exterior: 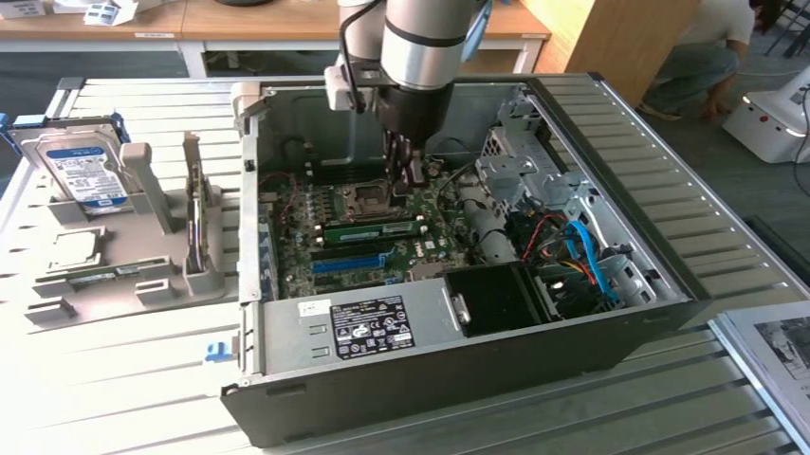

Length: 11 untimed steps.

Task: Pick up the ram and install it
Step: 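Insert the ram into the slot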

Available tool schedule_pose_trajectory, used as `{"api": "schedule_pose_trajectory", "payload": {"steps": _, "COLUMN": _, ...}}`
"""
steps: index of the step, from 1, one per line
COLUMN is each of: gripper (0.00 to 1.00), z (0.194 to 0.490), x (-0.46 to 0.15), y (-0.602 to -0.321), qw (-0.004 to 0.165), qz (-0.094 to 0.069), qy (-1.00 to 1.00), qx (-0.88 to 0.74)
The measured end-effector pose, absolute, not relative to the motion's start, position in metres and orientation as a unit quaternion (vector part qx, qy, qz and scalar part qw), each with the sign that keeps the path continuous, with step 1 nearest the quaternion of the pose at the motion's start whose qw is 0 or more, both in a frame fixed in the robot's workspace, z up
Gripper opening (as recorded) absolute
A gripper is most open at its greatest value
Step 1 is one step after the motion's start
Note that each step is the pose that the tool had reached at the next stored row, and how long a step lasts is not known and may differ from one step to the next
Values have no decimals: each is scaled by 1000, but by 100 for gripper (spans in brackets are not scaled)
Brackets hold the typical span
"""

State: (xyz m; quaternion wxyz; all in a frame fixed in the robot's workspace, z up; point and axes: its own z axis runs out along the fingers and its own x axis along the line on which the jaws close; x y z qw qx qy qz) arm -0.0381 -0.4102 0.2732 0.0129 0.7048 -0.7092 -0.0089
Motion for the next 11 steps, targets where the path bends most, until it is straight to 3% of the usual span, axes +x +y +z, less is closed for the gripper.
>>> {"api": "schedule_pose_trajectory", "payload": {"steps": 11, "gripper": 19, "z": 295, "x": -38, "y": -410, "qw": 13, "qz": -9, "qy": -709, "qx": 705}}
